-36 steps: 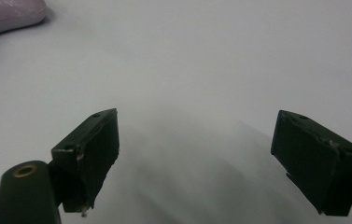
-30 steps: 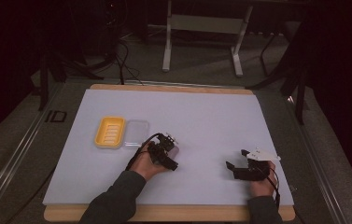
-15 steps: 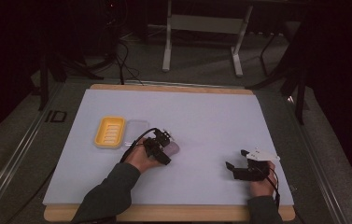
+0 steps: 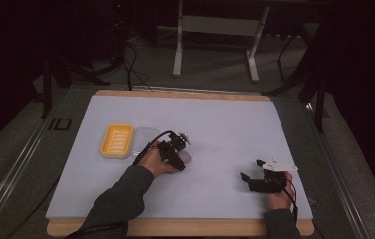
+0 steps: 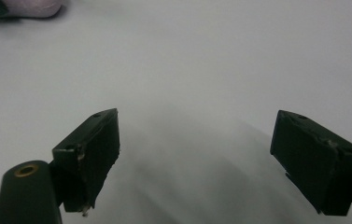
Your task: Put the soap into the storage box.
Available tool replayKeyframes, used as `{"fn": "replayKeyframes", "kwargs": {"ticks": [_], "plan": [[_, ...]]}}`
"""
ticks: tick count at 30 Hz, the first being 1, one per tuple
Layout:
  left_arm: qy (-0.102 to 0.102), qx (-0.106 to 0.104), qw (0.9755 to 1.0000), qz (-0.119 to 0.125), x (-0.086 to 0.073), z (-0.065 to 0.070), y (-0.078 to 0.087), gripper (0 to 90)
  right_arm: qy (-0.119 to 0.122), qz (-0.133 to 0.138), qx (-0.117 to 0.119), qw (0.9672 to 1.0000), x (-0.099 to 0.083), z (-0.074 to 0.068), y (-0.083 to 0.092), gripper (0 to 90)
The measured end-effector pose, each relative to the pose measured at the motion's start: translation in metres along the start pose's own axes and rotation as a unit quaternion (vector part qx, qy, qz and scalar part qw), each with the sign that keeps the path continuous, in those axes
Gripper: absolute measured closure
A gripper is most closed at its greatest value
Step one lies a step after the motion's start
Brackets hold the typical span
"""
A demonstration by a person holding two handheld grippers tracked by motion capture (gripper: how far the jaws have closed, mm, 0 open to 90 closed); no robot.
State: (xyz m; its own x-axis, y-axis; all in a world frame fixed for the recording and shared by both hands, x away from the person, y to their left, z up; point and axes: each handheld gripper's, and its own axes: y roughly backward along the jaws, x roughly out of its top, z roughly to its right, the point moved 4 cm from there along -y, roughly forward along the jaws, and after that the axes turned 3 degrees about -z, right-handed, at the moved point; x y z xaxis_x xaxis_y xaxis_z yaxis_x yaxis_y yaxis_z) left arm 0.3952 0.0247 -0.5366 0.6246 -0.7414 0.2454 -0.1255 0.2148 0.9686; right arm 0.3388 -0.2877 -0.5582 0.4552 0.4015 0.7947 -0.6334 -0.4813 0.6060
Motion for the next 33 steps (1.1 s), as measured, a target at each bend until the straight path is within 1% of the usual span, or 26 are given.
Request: {"fn": "replayKeyframes", "kwargs": {"ticks": [1,3,5,7,9,10,11,14,17,20,24,27,33], "plan": [[0.002,-0.004,1.0,-0.004,0.002,0.0,-0.001,37.3,0.0,0.0,0.0,1.0,0.0,0.0,0.0,15.4],[-0.001,-0.004,0.9999,-0.01,0.004,0.0,-0.001,37.9,0.001,0.0,0.0,1.0,0.0,0.0,0.0,15.4],[0.003,-0.009,0.9998,-0.016,0.007,-0.001,-0.001,39.2,0.0,0.0,0.0,1.0,0.0,0.0,0.0,15.4],[0.003,-0.013,0.9995,-0.028,0.009,-0.001,-0.002,41.6,0.0,0.0,0.001,1.0,0.0,0.0,0.0,15.4],[0.005,-0.01,0.9994,-0.034,0.011,-0.002,-0.003,43.5,0.0,0.0,0.001,1.0,0.0,0.0,0.0,15.4],[0.008,-0.013,0.9993,-0.035,0.011,-0.001,-0.003,44.3,0.0,0.0,0.001,1.0,0.0,0.0,0.0,15.4],[0.007,-0.013,0.9991,-0.04,0.012,-0.001,-0.003,44.7,0.0,0.0,0.001,1.0,0.0,0.0,0.0,15.4],[0.012,-0.01,0.9989,-0.044,0.013,-0.001,-0.004,45.8,0.0,0.0,0.001,1.0,0.0,0.0,0.0,15.4],[0.007,-0.007,0.9986,-0.051,0.015,-0.001,-0.005,46.4,0.0,0.0,0.001,1.0,0.0,0.0,0.0,15.4],[0.009,-0.005,0.9984,-0.055,0.017,-0.001,-0.005,47.2,0.0,0.0,0.001,1.0,0.0,0.0,0.0,15.4],[0.001,0.01,0.9978,-0.066,0.018,0.002,-0.006,48.2,-0.001,0.0,0.001,1.0,0.0,0.0,0.0,15.4],[0.001,0.013,0.9976,-0.068,0.019,0.002,-0.006,48.8,0.0,0.0,0.002,1.0,0.0,0.0,0.0,15.4],[-0.012,0.016,0.9969,-0.076,0.021,0.003,-0.006,49.3,0.0,0.0,0.002,1.0,0.0,0.0,0.0,15.4]]}}
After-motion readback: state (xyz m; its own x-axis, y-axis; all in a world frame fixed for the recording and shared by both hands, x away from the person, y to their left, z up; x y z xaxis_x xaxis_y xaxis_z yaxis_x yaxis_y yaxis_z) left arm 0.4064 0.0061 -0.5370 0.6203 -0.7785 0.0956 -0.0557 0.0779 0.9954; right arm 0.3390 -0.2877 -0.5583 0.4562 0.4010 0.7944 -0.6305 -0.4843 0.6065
